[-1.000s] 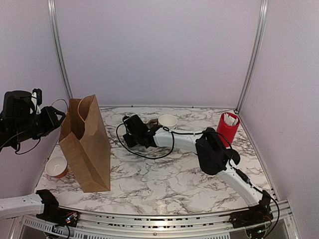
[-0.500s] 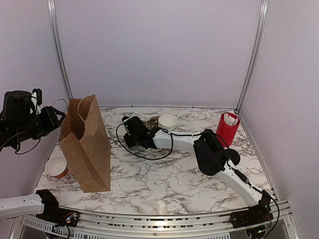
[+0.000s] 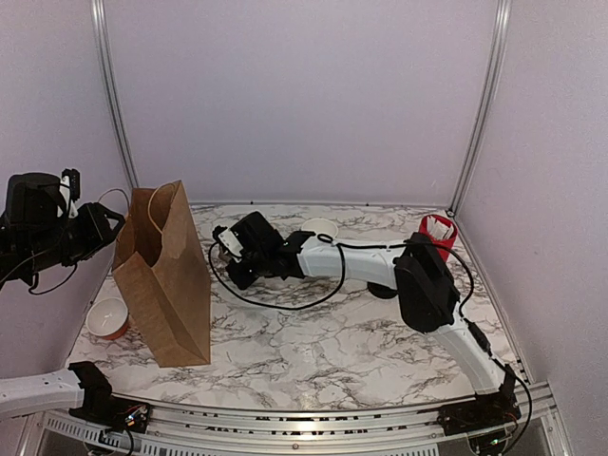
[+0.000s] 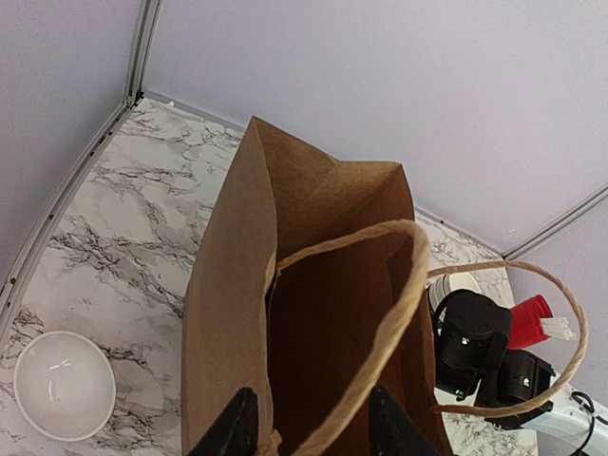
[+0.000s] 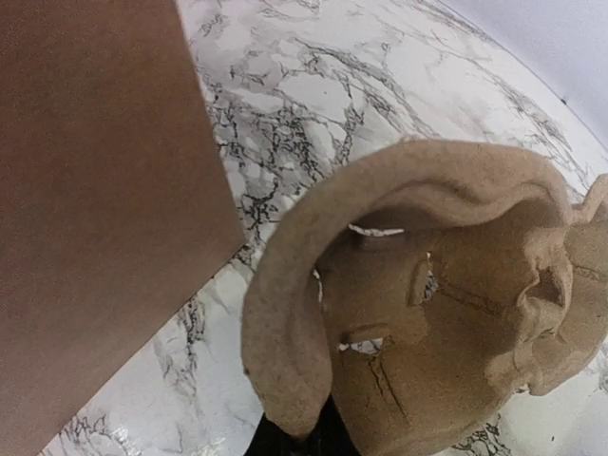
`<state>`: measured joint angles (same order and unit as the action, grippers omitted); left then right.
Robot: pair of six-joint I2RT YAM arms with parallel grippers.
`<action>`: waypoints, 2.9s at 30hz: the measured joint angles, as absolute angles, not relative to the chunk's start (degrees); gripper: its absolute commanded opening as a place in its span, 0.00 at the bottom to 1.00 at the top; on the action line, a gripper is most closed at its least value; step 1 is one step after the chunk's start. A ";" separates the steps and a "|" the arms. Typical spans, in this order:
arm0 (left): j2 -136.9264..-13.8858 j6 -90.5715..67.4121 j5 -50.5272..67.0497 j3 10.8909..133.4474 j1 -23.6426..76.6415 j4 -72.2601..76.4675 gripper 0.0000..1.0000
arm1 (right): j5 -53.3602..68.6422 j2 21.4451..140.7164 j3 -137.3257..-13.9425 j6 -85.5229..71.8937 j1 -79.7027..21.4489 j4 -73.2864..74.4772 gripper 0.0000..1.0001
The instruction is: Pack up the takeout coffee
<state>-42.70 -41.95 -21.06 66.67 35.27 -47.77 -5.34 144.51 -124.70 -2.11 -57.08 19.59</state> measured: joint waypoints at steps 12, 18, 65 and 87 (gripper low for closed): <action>-42.35 -40.01 -22.50 68.10 35.24 -47.13 0.42 | -3.05 123.11 -98.65 1.19 -62.65 27.77 0.01; -42.39 -38.33 -23.88 70.89 35.24 -46.50 0.47 | -2.63 119.57 -92.47 0.47 -66.94 33.15 0.10; -39.05 -36.88 -36.01 72.90 35.24 -48.47 0.67 | 4.21 125.05 -97.86 9.13 -56.01 40.38 0.56; -50.65 -38.17 -27.03 74.30 35.16 -57.82 0.84 | 4.19 125.03 -97.89 8.08 -56.69 40.25 0.40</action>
<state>-50.65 -38.17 -27.03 74.30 35.16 -57.82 4.19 125.03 -97.89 8.08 -56.69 40.25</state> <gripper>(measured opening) 0.886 0.401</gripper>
